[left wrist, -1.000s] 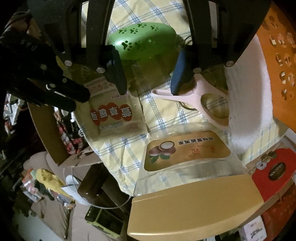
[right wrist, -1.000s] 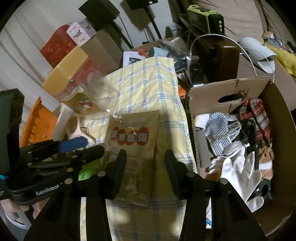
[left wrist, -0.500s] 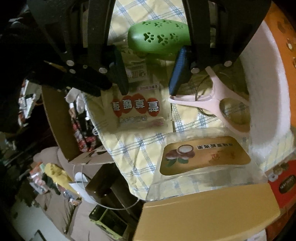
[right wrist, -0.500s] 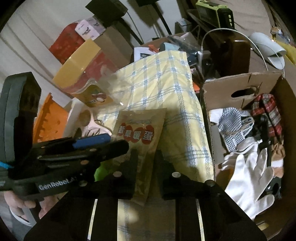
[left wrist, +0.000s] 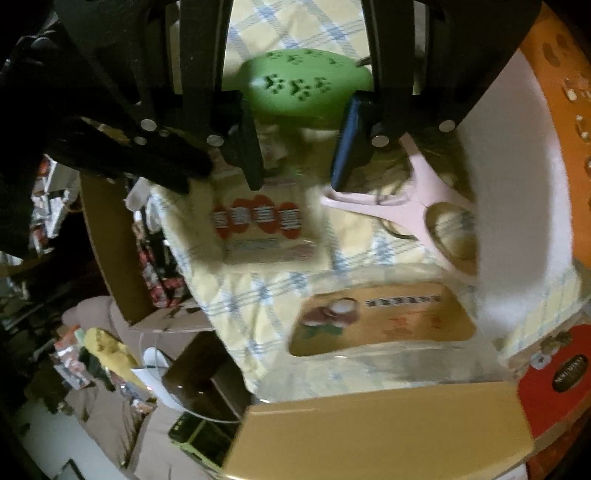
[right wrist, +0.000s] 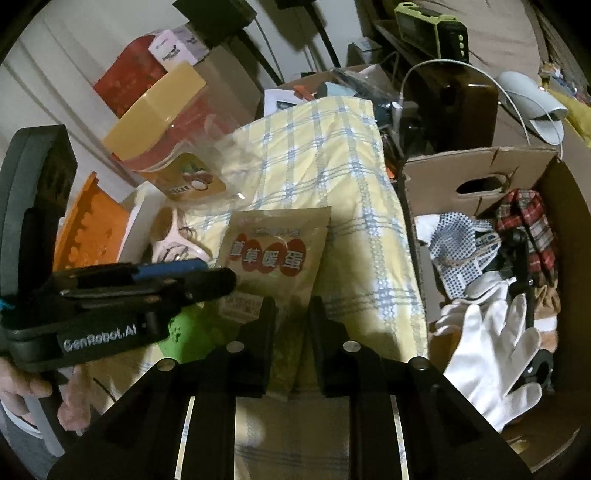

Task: Organize objects
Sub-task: 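Close the left tool on the gold hand-warmer packet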

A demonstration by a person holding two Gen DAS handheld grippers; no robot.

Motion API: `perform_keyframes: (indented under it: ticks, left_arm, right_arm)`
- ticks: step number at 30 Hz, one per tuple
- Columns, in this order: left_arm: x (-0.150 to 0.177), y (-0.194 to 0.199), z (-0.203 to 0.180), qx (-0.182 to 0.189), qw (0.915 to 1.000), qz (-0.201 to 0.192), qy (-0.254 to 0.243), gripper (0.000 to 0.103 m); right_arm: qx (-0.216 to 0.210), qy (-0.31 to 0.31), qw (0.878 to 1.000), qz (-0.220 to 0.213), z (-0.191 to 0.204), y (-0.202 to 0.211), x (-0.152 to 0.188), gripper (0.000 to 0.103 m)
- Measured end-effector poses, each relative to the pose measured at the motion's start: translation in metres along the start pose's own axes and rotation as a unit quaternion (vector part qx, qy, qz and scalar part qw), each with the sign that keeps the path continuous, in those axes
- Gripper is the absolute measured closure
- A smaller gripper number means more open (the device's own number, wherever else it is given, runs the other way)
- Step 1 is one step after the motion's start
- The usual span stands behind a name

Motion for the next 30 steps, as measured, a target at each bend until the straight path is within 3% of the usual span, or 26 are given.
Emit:
perform_keyframes:
  ticks: [3, 7, 11, 13, 16, 21, 24, 26, 30]
  left_arm:
    - [-0.001, 0.000, -0.002, 0.000, 1.0000, 0.000, 0.002, 0.068]
    - [-0.003, 0.002, 0.002, 0.078, 0.9962, 0.001, 0.040, 0.069]
    - [-0.003, 0.005, 0.002, 0.099, 0.9941, -0.005, 0.044, 0.069]
    - [-0.003, 0.006, 0.002, 0.108, 0.9930, -0.005, 0.048, 0.069]
    - [-0.001, 0.004, 0.004, 0.097, 0.9941, -0.002, 0.048, 0.070]
    - [0.003, -0.001, -0.008, 0.065, 0.9976, 0.002, 0.022, 0.070]
    - [0.004, 0.000, -0.014, 0.097, 0.9948, 0.001, 0.031, 0.072]
    - [0.006, -0.002, -0.025, 0.153, 0.9874, 0.016, 0.037, 0.098]
    - [0.007, -0.007, -0.036, 0.109, 0.9936, 0.022, 0.019, 0.099]
  right_arm:
    - [-0.007, -0.008, 1.000, 0.000, -0.002, 0.000, -0.001, 0.084]
    - [-0.026, -0.017, 1.000, 0.002, 0.000, 0.002, -0.001, 0.084]
    - [-0.057, -0.030, 0.998, 0.001, 0.002, 0.006, -0.003, 0.084]
    - [-0.044, -0.029, 0.999, -0.002, 0.000, 0.008, -0.003, 0.084]
    - [0.015, -0.024, 0.999, 0.014, -0.006, 0.002, 0.000, 0.087]
    - [-0.008, -0.027, 0.999, 0.016, -0.006, 0.003, 0.005, 0.086]
    - [-0.032, -0.049, 0.998, 0.014, -0.012, 0.003, 0.004, 0.086]
    - [-0.051, -0.053, 0.997, 0.026, -0.009, 0.001, 0.006, 0.095]
    - [-0.016, -0.043, 0.999, 0.023, -0.008, 0.002, 0.009, 0.101]
Point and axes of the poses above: each gripper's, at about its wrist camera, not at the fingertips, and y roughly against the way its jaws point, z to its left, x to its underside, the point moved 6 cm from there along -y, roughly the way its jaws point, and after that the axes turned 11 degrees about x, right-handed, at the moved point
